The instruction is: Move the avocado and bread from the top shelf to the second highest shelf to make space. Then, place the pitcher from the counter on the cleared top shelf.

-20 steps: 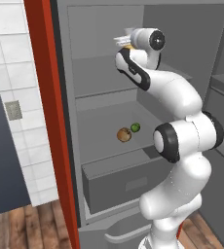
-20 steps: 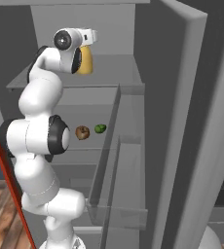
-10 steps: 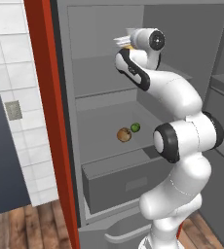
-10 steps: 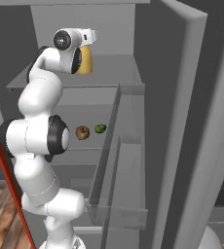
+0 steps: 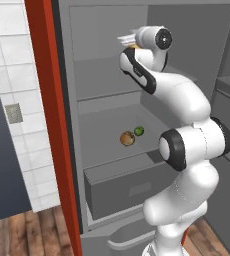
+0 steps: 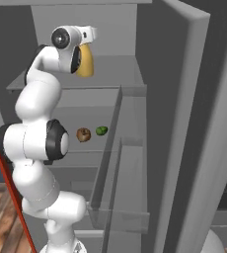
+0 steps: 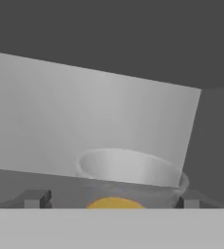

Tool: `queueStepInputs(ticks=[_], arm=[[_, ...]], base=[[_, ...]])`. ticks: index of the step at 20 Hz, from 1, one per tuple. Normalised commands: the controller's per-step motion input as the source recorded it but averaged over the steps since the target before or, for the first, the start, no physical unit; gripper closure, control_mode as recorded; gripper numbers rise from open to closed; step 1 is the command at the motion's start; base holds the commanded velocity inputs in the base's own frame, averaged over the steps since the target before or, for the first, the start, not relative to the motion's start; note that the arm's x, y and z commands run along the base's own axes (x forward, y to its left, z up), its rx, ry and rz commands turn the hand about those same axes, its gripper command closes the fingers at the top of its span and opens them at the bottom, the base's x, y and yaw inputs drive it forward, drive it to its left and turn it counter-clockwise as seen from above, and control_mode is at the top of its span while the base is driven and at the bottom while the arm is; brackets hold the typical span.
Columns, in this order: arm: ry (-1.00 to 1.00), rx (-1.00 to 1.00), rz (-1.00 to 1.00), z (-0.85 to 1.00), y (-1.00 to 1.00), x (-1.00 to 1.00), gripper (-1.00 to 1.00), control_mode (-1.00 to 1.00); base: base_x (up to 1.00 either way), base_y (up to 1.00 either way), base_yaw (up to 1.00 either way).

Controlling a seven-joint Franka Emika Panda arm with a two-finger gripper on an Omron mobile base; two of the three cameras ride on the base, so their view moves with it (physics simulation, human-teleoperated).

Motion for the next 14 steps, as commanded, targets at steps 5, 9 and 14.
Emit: queueStepInputs(ticks=[5, 9, 14], arm=[[0.00, 0.00, 0.00, 0.25, 0.00, -0.10, -1.00, -1.00], [0.00, 0.00, 0.00, 0.09, 0.00, -0.01, -1.00, -1.00], [0.00, -0.02, 0.00, 0.00, 0.00, -0.06, -1.00, -1.00]], base=[[0.00, 0.00, 0.00], [0.00, 0.00, 0.00], [0.00, 0.00, 0.00]])
